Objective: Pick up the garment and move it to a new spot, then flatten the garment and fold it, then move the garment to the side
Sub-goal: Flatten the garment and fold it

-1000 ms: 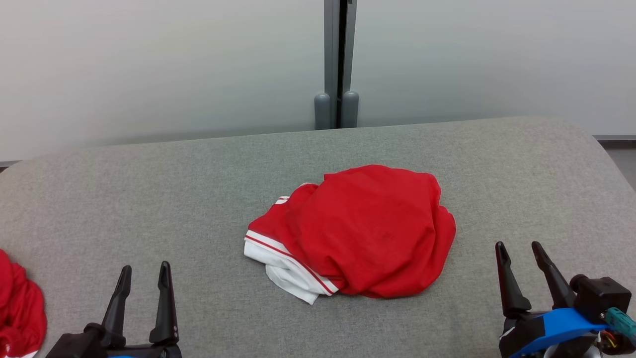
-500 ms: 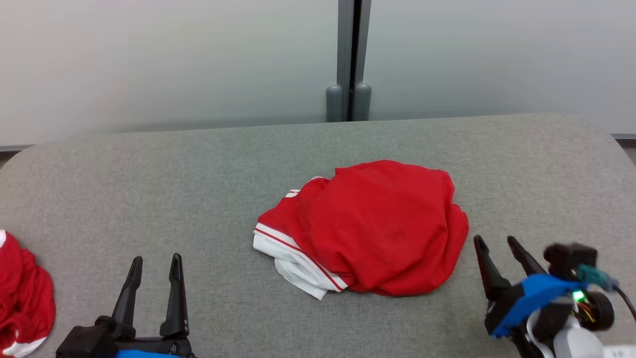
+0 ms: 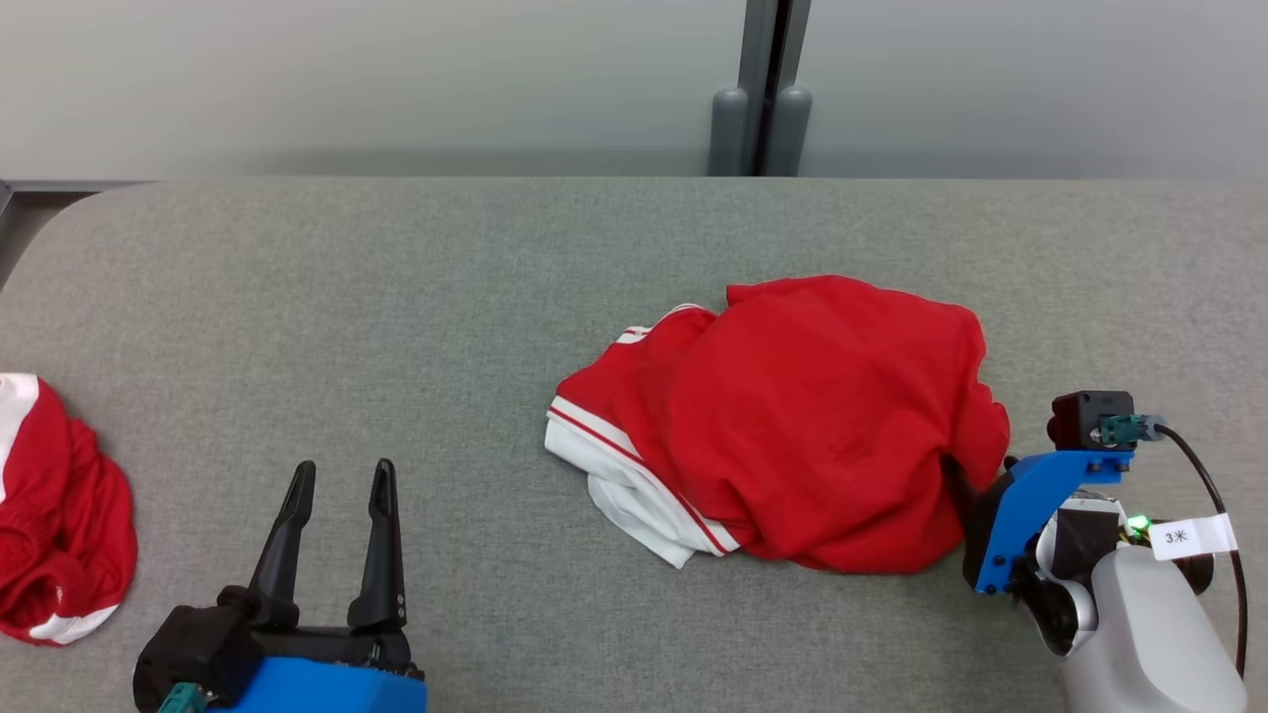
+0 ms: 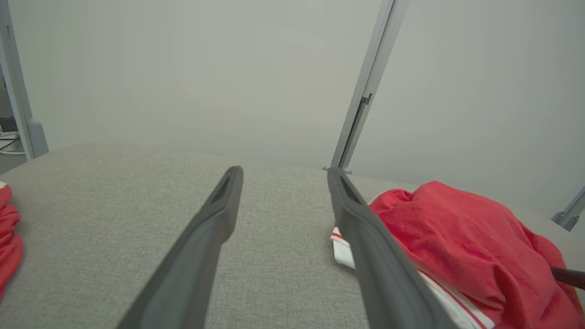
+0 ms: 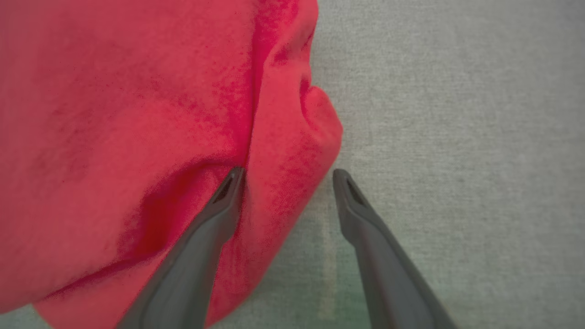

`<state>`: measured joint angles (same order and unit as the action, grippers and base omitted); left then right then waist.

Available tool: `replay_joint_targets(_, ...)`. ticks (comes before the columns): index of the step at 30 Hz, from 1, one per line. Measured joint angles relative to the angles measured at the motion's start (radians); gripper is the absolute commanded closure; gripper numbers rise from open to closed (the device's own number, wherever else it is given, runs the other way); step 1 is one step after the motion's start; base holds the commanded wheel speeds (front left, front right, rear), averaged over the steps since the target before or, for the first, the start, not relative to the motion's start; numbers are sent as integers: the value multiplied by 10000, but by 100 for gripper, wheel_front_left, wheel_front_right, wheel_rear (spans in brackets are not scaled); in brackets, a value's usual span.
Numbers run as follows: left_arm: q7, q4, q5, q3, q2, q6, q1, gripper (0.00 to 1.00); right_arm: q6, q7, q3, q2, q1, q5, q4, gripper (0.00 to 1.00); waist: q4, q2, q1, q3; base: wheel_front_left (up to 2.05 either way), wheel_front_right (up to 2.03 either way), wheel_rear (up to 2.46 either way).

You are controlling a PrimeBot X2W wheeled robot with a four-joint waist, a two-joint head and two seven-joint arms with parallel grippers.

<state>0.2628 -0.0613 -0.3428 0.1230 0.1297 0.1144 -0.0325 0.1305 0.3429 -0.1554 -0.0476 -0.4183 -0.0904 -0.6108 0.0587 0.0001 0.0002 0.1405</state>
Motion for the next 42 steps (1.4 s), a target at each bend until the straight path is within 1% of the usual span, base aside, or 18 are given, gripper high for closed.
replay_joint_targets(5, 0, -113, 27, 157, -25, 54, 259, 0, 0, -15, -31, -2, -452, -4, -1066, 0, 182, 0, 0, 220, 0, 0, 0)
replay_joint_targets(6, 0, -150, 40, 171, -33, 56, 314, 0, 0, -117, -25, -12, -544, -2, -1202, 61, 220, 0, 0, 242, 0, 0, 0)
replay_joint_targets(7, 0, -171, 40, 180, -35, 58, 357, 0, 0, -280, 96, -29, -623, 165, -1281, 87, 249, 0, 0, 259, 0, 0, 0)
replay_joint_targets(8, 0, -201, 40, 194, -36, 67, 381, 0, 0, -443, 236, -33, -686, 464, -1329, 100, 272, 0, 0, 261, 0, 0, 0)
replay_joint_targets(10, 0, -274, 42, 228, -40, 71, 387, 0, 0, -911, 499, -10, -824, 573, -1300, 100, 315, 1, 0, 212, 0, 0, 0)
replay_joint_targets(12, 0, -320, 42, 236, -31, 88, 387, 0, 0, -1476, 823, -10, -1031, 669, -970, 100, 369, 1, -1, 118, 0, 0, 0)
replay_joint_targets(16, 2, -370, 8, 211, -35, 94, 340, 0, 0, -2105, 2061, -21, -1391, -251, 176, 100, 480, 0, -1, -175, 0, 0, 0)
replay_joint_targets(22, 0, -293, -4, 134, -17, 94, 117, 0, 0, -2109, 4034, -8, -2066, -1344, 2472, 100, 536, 0, -2, -552, 0, 0, 0)
replay_joint_targets(24, 0, -245, -4, 132, -13, 96, 102, 0, 0, -2061, 4456, -6, -2399, -1705, 2986, 100, 575, 0, -2, -637, 0, 0, 0)
replay_joint_targets(25, 2, -242, -2, 138, -12, 96, 78, 0, 0, -2067, 4640, -8, -2587, -2092, 3208, 100, 605, 0, -2, -667, 0, 0, 0)
replay_joint_targets(29, 0, -234, 0, 188, -13, 96, -6, 0, 0, -2247, 5202, -8, -3393, -2383, 3925, 100, 723, 0, -2, -748, 0, 0, 0)
replay_joint_targets(32, 0, -219, 0, 198, -4, 98, -26, 0, 0, -2510, 5223, -6, -3841, -2679, 4435, 100, 795, 0, -3, -774, 0, 0, 0)
replay_joint_targets(35, 2, -192, -4, 194, 0, 98, -45, 0, 2, -2638, 4907, -6, -3962, -2961, 4857, 100, 831, 0, -2, -762, 0, 0, 0)
replay_joint_targets(38, 0, -167, -17, 161, -6, 98, -68, 0, 2, -2196, 4282, 2, -3671, -2470, 4780, 100, 831, -2, -3, -720, 0, 0, 0)
replay_joint_targets(42, 2, -153, -19, 203, -61, 100, -54, 0, 0, -1831, 2984, -6, -2486, -1605, 4094, 100, 876, -2, -2, -589, 0, 0, 0)
